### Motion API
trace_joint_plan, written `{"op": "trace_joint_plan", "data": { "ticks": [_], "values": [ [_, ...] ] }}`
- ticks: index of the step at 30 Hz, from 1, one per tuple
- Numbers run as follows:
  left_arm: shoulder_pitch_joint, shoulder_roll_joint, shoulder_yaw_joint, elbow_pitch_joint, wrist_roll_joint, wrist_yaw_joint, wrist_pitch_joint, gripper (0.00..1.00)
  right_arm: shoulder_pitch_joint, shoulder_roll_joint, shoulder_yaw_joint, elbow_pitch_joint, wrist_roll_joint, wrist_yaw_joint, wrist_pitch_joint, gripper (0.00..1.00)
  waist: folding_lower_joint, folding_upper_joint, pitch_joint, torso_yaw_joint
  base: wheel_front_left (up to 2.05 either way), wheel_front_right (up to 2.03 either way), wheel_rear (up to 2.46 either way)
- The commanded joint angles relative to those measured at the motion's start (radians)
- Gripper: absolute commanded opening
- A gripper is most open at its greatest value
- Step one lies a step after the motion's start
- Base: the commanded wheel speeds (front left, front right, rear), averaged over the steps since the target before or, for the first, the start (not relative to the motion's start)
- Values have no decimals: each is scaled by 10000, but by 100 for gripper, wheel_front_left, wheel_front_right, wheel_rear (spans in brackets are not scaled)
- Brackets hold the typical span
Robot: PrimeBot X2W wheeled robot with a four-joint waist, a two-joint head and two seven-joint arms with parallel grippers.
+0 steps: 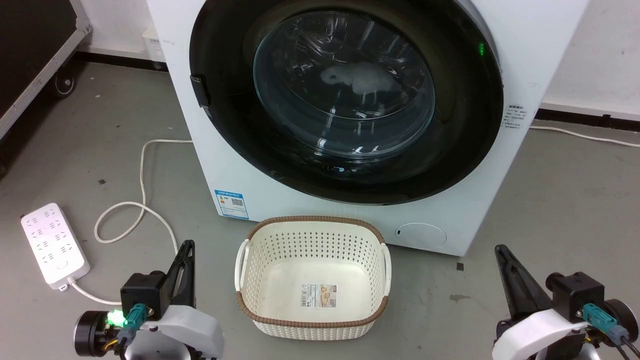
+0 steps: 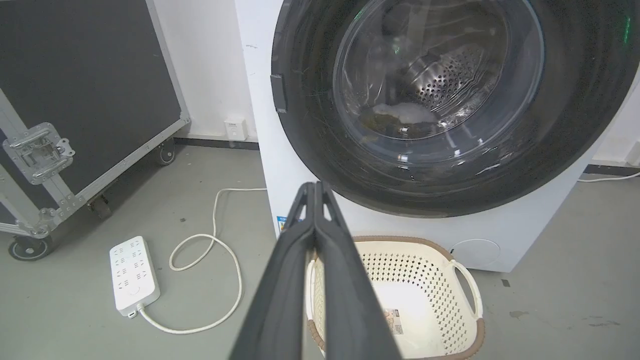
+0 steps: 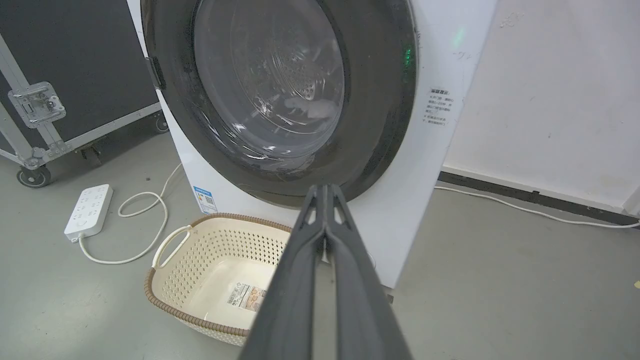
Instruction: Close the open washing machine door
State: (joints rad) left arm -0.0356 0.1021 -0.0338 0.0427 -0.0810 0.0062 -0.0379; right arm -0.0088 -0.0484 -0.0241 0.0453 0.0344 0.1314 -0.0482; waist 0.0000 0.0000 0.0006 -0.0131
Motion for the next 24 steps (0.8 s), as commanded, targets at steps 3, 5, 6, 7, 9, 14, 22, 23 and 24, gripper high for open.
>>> {"op": "trace_joint_plan", "data": {
  "ticks": [3, 5, 6, 7, 9, 14, 22, 23, 24],
  "values": [
    [187, -125, 82, -106, 175, -33, 57, 0, 74, -15, 57, -133, -100, -6, 75, 0, 0, 0, -1, 16, 0, 0, 0],
    [204, -164, 108, -138, 239, -36, 89, 0, 75, -15, 76, -165, -124, -6, 116, 0, 0, 0, -1, 27, 0, 0, 0],
    [212, -184, 121, -154, 271, -37, 105, 0, 76, -15, 85, -182, -137, -6, 136, 0, 0, 0, -1, 33, 0, 0, 0],
    [221, -204, 134, -170, 303, -39, 122, 0, 77, -15, 94, -198, -149, -7, 157, 0, 0, 0, -2, 39, 0, 0, 0],
    [238, -244, 160, -203, 367, -42, 154, 0, 78, -16, 113, -230, -174, -7, 198, 0, 0, 0, -2, 50, 0, 0, 0],
    [306, -402, 263, -332, 622, -54, 283, 0, 84, -17, 186, -359, -272, -7, 362, 0, 0, 0, -4, 97, 0, 0, 0],
    [356, -519, 338, -427, 810, -62, 379, 0, 88, -18, 241, -453, -344, -7, 482, 0, 0, 0, -6, 131, 0, 0, 0],
    [356, -519, 338, -427, 810, -62, 379, 0, 88, -18, 241, -453, -344, -7, 482, 0, 0, 0, -6, 131, 0, 0, 0],
    [356, -519, 338, -427, 810, -62, 379, 0, 88, -18, 241, -453, -344, -7, 482, 0, 0, 0, -6, 131, 0, 0, 0]
  ]
}}
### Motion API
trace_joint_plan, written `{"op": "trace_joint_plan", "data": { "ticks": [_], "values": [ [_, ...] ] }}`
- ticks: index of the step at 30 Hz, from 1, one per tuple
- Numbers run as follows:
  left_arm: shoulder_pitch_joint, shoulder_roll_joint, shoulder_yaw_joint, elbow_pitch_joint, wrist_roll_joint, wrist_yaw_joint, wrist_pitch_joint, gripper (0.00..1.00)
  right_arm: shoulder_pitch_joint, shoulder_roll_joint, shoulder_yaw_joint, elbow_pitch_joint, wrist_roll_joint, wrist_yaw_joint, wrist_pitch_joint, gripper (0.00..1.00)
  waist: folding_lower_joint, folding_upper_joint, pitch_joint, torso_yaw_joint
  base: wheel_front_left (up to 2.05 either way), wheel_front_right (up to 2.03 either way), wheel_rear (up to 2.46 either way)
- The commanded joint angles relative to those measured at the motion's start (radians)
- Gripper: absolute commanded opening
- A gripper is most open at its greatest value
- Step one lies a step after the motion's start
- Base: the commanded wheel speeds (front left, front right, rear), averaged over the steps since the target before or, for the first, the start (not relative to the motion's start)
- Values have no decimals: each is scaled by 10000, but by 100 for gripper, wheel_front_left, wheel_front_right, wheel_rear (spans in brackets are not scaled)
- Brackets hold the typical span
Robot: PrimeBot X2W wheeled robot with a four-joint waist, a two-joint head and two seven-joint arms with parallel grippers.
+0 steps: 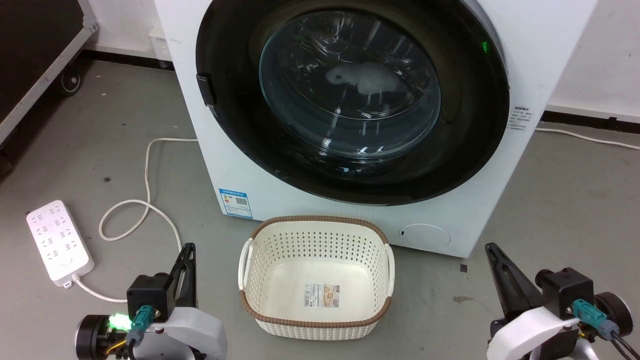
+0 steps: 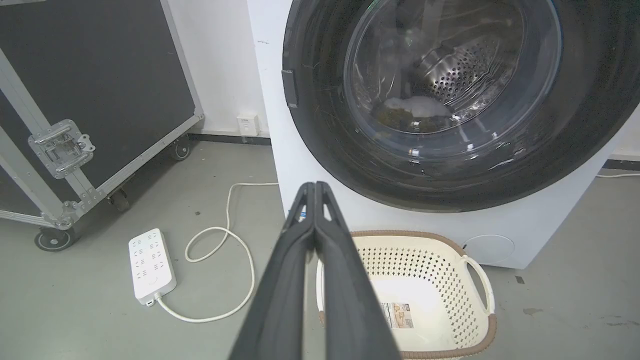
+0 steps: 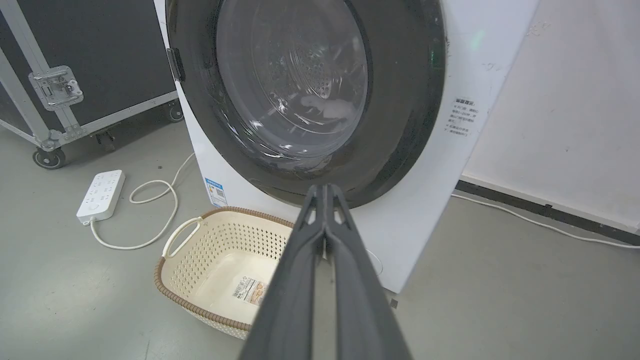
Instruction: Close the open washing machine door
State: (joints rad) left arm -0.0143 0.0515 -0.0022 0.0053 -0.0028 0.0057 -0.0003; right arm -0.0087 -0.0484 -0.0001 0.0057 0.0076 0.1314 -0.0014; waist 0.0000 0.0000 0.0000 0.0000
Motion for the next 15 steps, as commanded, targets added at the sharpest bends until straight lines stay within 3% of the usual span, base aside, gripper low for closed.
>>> {"op": "trace_joint_plan", "data": {
  "ticks": [1, 15],
  "values": [
    [143, -13, 22, -53, 28, -57, 3, 0, 87, -18, 1, -57, -76, -7, 14, 0, 0, 0, 0, 0, 0, 0, 0],
    [143, -13, 22, -53, 28, -57, 3, 0, 87, -18, 1, -57, -76, -7, 14, 0, 0, 0, 0, 0, 0, 0, 0]
  ]
}}
